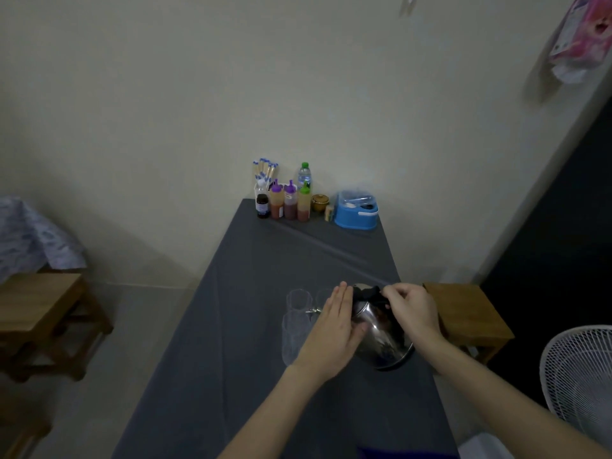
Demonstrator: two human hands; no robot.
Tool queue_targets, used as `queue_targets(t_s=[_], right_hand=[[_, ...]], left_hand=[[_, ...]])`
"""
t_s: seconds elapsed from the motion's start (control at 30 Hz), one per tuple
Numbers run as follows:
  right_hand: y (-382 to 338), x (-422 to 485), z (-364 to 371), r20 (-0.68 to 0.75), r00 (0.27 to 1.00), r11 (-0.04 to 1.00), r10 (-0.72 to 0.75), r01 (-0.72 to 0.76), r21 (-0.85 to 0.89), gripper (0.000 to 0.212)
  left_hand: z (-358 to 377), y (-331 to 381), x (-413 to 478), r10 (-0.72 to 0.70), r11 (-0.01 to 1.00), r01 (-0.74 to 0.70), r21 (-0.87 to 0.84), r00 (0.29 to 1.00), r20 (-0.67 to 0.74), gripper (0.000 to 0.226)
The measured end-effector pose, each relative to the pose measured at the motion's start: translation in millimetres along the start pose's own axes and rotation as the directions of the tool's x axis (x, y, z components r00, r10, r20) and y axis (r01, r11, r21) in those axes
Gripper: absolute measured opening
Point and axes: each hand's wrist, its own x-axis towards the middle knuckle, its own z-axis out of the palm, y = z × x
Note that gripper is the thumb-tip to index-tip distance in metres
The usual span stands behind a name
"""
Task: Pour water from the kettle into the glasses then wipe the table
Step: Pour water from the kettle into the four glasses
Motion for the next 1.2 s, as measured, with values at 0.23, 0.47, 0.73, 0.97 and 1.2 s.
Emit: queue_targets(t_s=[0.23,0.47,0.73,0.97,1.2], right_hand=[[-15,9,-4,0.058,0.996,0.989,-0.073,0.079,-0.124,0.04],[-24,12,-6,0.13,0.985,0.972,-0.112,0.135,-0.191,0.032],[-31,12,-8,0.14,0.979,0.953,-0.15,0.181,-0.243,0.029],[-38,13,-8,0.137,0.979,0.944,-0.149,0.182,-0.275,0.03],[-40,12,-10,0.163,0.969,0.931,-0.188,0.228,-0.284,0.029]], left_hand=[[3,-1,-3,-0.038,0.994,0.036,-0.104,0.999,-0.021,0.071],[3,-1,-4,-0.055,0.99,0.051,-0.134,0.998,-0.029,0.071],[0,2,-6,-0.069,0.986,0.062,-0.153,0.997,-0.041,0.07],[-1,5,-5,-0.081,0.982,0.067,-0.174,0.994,-0.073,0.07],[-4,7,-6,-0.088,0.977,0.075,-0.2,0.994,-0.06,0.066]])
